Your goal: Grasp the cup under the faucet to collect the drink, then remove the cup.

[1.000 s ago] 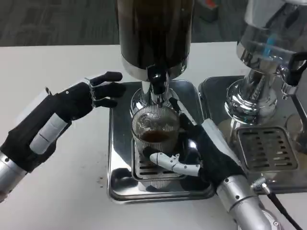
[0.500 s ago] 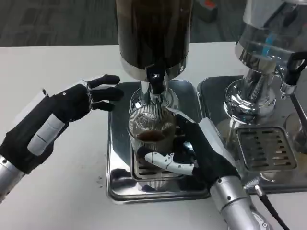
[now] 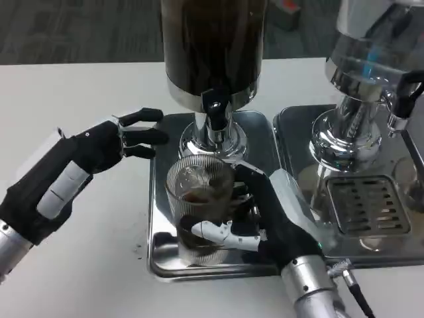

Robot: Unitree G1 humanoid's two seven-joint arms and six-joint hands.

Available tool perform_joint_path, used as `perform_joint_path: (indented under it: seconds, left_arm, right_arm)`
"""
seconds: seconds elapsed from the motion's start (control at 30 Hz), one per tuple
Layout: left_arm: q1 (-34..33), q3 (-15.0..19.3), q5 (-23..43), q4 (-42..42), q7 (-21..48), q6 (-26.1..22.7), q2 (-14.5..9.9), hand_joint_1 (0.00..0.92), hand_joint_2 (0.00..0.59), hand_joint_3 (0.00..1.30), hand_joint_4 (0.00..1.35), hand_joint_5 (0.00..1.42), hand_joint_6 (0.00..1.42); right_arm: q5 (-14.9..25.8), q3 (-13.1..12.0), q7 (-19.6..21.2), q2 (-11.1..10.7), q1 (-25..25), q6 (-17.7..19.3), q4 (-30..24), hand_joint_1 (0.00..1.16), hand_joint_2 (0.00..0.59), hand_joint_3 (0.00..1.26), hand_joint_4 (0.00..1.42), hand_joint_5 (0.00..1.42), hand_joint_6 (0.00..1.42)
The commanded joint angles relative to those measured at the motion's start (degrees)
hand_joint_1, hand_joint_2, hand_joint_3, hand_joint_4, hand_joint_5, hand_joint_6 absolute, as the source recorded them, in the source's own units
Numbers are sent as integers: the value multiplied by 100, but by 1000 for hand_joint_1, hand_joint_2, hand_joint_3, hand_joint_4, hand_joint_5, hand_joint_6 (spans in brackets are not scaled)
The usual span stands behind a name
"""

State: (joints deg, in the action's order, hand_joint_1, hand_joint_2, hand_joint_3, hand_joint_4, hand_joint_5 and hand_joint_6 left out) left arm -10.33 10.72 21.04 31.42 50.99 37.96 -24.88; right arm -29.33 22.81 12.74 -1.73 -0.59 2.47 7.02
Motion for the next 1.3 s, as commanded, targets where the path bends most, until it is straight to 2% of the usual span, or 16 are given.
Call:
perform_joint_path:
  seconds: [0.03, 0.43, 0.9, 1.3]
  left_arm:
    - [57, 43, -96, -69, -53, -4, -81, 0, 91, 251, 328, 254, 343]
    - [5, 46, -136, -42, -53, 3, -76, 0, 98, 251, 328, 254, 347]
    - [-64, 20, -150, 51, -32, 17, -45, 0, 99, 242, 328, 254, 349]
    - [-110, 3, -176, 142, -22, 66, -30, 0, 104, 242, 328, 254, 349]
  right_arm:
    - [-114, 27, 306, 54, 161, 159, 118, 743, 217, 459, 532, 664, 859]
    - [-266, -12, 960, 103, 244, 545, 262, 756, 222, 499, 577, 746, 978]
    - [-368, -83, 1300, 57, 350, 763, 230, 782, 210, 533, 610, 799, 1066]
    - [-473, -245, 1410, -47, 508, 772, -98, 792, 204, 548, 636, 825, 1119]
